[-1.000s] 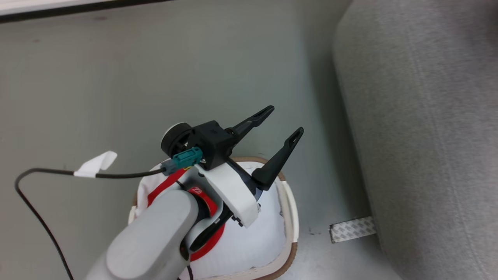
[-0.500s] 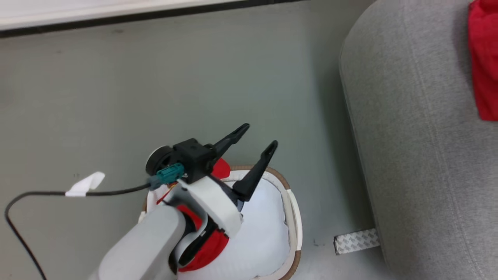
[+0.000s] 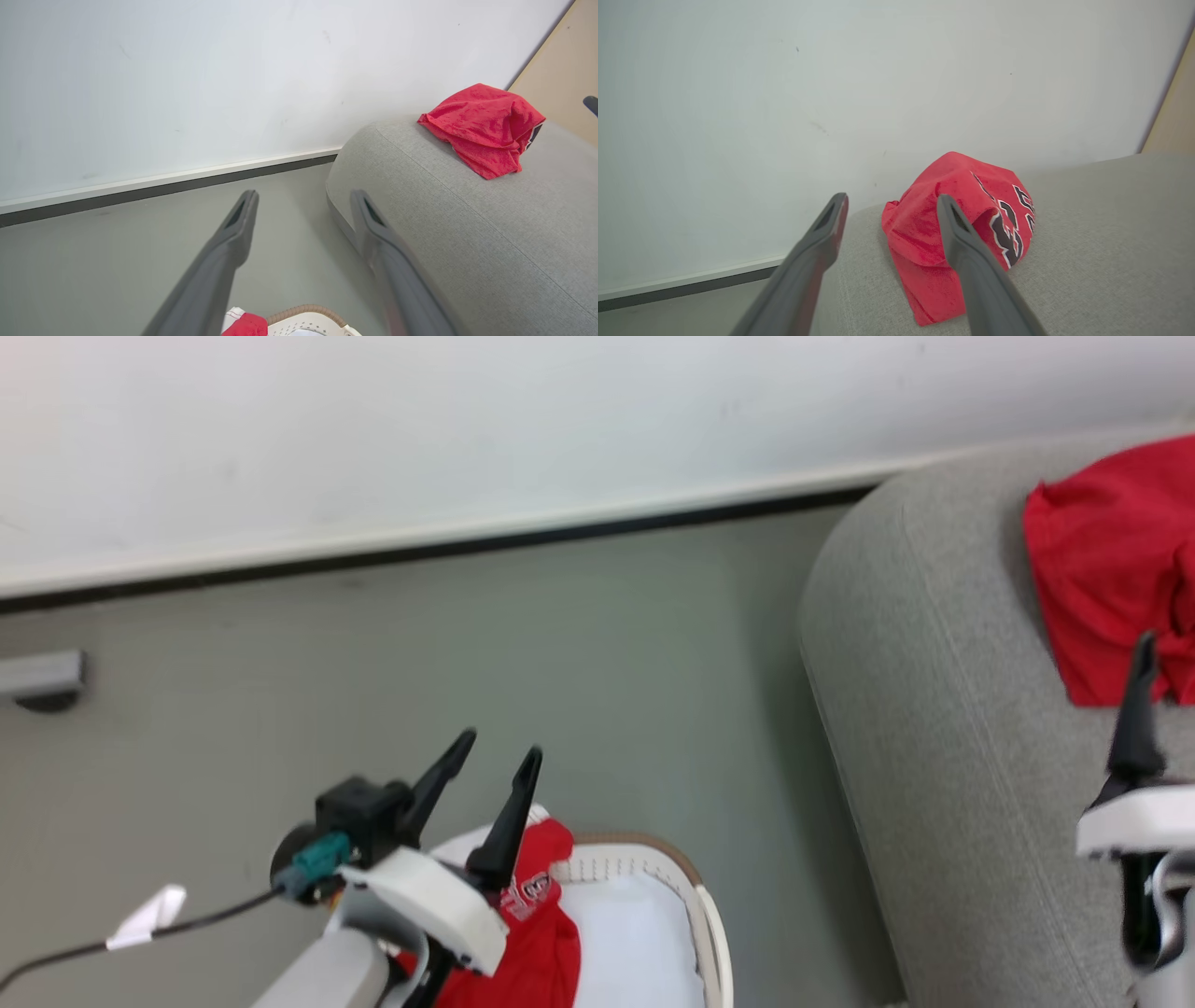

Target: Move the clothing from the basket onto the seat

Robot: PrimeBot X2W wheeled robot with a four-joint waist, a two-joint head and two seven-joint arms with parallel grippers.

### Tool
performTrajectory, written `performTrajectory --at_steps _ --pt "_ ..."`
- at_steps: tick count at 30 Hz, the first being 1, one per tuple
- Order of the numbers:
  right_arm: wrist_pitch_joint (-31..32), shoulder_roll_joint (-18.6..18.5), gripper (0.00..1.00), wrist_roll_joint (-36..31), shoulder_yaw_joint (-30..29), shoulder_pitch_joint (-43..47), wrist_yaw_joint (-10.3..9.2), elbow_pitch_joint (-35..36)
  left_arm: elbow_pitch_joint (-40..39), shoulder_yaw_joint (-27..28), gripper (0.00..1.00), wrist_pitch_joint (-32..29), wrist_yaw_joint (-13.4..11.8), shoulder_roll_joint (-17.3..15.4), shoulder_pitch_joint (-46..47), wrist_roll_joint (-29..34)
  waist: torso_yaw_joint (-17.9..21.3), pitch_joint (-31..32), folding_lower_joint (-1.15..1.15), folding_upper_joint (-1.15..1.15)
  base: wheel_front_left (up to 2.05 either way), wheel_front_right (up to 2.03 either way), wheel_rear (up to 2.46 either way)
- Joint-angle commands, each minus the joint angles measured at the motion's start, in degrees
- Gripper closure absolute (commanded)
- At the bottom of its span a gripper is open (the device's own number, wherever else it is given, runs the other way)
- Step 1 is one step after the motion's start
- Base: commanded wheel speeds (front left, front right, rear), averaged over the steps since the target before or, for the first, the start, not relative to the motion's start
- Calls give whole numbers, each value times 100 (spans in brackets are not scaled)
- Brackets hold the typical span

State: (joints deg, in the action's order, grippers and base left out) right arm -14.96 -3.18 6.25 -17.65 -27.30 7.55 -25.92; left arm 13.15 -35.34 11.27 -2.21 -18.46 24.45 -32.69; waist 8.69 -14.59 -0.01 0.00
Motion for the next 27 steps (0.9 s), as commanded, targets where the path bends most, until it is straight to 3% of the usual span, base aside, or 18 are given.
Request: performTrajectory --at_steps 1,9,15,21,27 --pt "-15 15 0 43 175 307 -13 115 79 38 0 79 -61 28 -206 -38 -234 513 1 0 0 0 0" --pt "-16 40 0 127 1023 1517 -12 699 390 338 0 362 -387 167 -1043 -107 -744 1327 1 0 0 0 0" --pt "-16 27 0 100 1495 2162 -13 994 124 935 0 388 -597 210 -1730 231 -969 1566 1 0 0 0 0" --pt "-16 27 0 -139 1640 2629 -13 1135 -158 1532 0 388 -433 345 -2355 698 -1082 1723 1 0 0 0 0" --pt "-16 29 0 69 1639 3020 -13 1162 -261 2055 0 389 -180 640 -2804 1058 -1058 1881 1 0 0 0 0"
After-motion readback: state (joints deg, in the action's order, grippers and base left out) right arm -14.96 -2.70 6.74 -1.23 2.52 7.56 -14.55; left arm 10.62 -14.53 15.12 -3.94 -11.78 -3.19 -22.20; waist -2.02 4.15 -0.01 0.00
